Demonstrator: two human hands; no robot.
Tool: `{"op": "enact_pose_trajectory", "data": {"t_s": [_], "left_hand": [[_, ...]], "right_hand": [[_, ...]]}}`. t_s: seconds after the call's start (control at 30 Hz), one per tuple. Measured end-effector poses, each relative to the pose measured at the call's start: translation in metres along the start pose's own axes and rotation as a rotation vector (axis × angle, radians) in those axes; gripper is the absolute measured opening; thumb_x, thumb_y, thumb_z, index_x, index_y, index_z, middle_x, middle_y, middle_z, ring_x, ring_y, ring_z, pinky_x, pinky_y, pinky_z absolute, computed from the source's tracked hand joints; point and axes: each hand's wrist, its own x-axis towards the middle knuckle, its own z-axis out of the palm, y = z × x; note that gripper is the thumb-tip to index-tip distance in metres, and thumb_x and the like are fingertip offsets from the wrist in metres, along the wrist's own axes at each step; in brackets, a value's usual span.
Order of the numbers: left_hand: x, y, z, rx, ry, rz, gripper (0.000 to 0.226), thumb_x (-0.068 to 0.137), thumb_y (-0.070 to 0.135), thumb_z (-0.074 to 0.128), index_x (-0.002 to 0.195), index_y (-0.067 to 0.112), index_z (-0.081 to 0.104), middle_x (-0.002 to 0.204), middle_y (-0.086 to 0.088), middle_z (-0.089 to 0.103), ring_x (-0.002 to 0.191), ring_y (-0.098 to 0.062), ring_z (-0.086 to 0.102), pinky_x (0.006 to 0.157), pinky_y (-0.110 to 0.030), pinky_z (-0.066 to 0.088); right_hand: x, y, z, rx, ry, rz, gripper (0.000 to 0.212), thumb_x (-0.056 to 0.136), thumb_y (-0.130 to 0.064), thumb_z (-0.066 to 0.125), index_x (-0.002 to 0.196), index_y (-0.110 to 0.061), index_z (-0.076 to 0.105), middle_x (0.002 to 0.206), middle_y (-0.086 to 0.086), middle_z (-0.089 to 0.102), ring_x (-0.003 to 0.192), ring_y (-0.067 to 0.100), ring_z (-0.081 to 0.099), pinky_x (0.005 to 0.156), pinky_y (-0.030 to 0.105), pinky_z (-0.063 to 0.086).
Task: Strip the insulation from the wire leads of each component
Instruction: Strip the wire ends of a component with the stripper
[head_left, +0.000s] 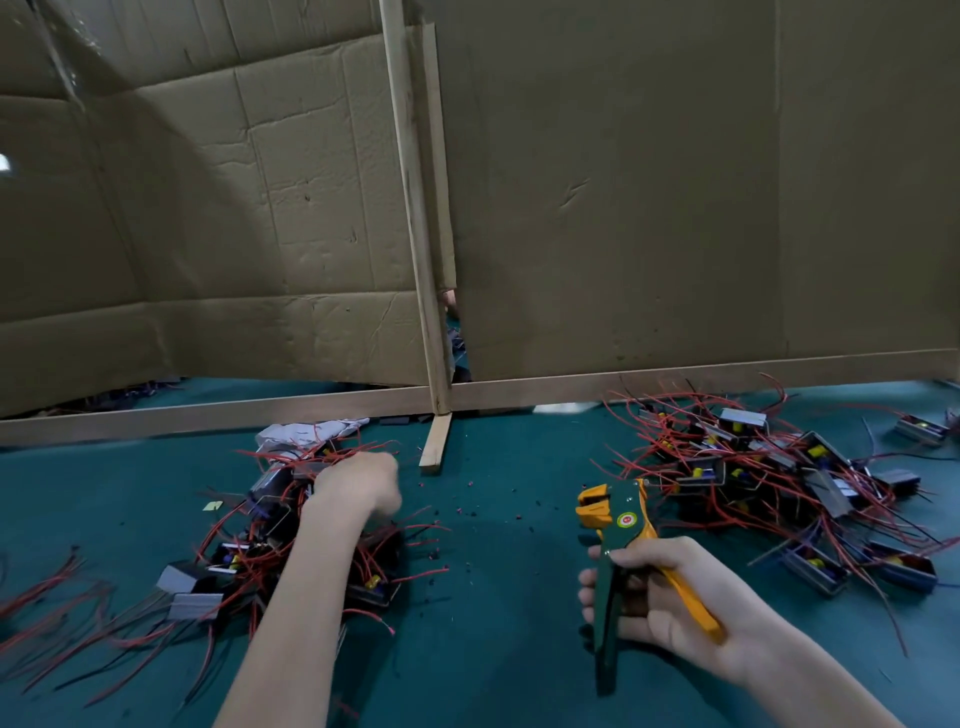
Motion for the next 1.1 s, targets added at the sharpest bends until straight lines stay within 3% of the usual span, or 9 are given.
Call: {"op": "enact_pose_trajectory", "data": {"t_s": [0.13,0.3,0.5,0.6,0.67,0.73,0.87,1.0,1.1], "left_hand": [[0.005,-0.01,0.009,-0.005,-0.083,-0.022,0.036,0.073,0.017,0.075,0.109,0.017,0.069,0.112,-0.002,0.066,0.101,-0.023,0.062,0.089,-0.037,0.052],[0.005,-0.006,0.008,-0.067,0.046,0.036,0.021,0.072,0.019,0.074,0.094,0.018,0.073,0.092,-0.002,0.071,0.086,-0.018,0.066,0.071,-0.029,0.054],[0.0,0.012,-0.003,-0.674,0.504,0.371,0.016,0.083,0.018,0.069,0.099,0.02,0.07,0.092,0.003,0.069,0.083,-0.015,0.061,0.068,-0.016,0.043],[-0.002,0.028,-0.002,-0.948,0.615,0.461,0.022,0.089,0.01,0.062,0.108,0.022,0.065,0.086,0.008,0.068,0.074,-0.016,0.063,0.062,-0.005,0.045],[0.0,0.036,0.0,-1.097,0.548,0.474,0.02,0.094,0.009,0.056,0.108,0.02,0.064,0.088,-0.003,0.066,0.076,-0.02,0.064,0.07,-0.018,0.053],[0.0,0.045,0.004,-1.257,0.39,0.48,0.017,0.096,0.005,0.051,0.102,0.012,0.065,0.088,-0.015,0.06,0.07,-0.022,0.065,0.065,-0.03,0.058],[-0.004,0.065,0.01,-1.511,0.244,0.447,0.021,0.096,-0.001,0.046,0.092,0.006,0.065,0.08,-0.009,0.056,0.057,-0.012,0.06,0.059,-0.029,0.059],[-0.01,0.078,0.007,-1.606,0.121,0.382,0.045,0.094,-0.004,0.034,0.081,0.018,0.071,0.075,-0.005,0.056,0.063,-0.015,0.052,0.053,-0.024,0.053],[-0.014,0.08,0.006,-1.632,0.051,0.337,0.044,0.095,0.0,0.031,0.082,0.014,0.07,0.082,-0.009,0.054,0.078,-0.025,0.054,0.054,-0.024,0.051]], "right_hand": [[-0.001,0.0,0.0,-0.018,-0.008,-0.006,0.043,0.07,-0.001,0.057,0.112,0.007,0.056,0.086,0.03,0.064,0.066,0.039,0.067,0.061,0.048,0.059],[-0.002,-0.001,0.001,-0.01,-0.017,-0.011,0.042,0.068,-0.002,0.059,0.11,0.007,0.056,0.085,0.029,0.064,0.066,0.039,0.066,0.062,0.049,0.059],[-0.002,-0.001,0.001,0.004,-0.012,-0.072,0.047,0.069,-0.003,0.061,0.114,0.007,0.057,0.088,0.029,0.065,0.07,0.038,0.067,0.061,0.046,0.059],[-0.002,-0.002,0.0,0.02,-0.015,-0.108,0.049,0.07,-0.003,0.06,0.117,0.008,0.055,0.088,0.028,0.065,0.071,0.038,0.068,0.061,0.046,0.059],[-0.003,-0.002,-0.001,0.024,-0.018,-0.127,0.05,0.07,-0.003,0.06,0.118,0.008,0.054,0.088,0.028,0.066,0.071,0.037,0.068,0.062,0.046,0.059],[-0.003,-0.003,-0.001,0.017,-0.019,-0.138,0.051,0.069,-0.004,0.061,0.118,0.009,0.054,0.088,0.028,0.066,0.072,0.037,0.068,0.062,0.046,0.059],[-0.004,-0.003,-0.001,0.015,-0.02,-0.161,0.048,0.071,-0.004,0.06,0.117,0.009,0.055,0.087,0.027,0.066,0.072,0.036,0.068,0.063,0.045,0.059],[-0.004,-0.002,-0.001,0.01,-0.033,-0.183,0.053,0.076,-0.004,0.058,0.125,0.013,0.049,0.091,0.027,0.066,0.076,0.036,0.068,0.064,0.045,0.058],[-0.004,-0.002,-0.001,0.003,-0.052,-0.204,0.054,0.077,-0.004,0.058,0.127,0.012,0.047,0.093,0.028,0.066,0.079,0.037,0.068,0.065,0.045,0.058]]}}
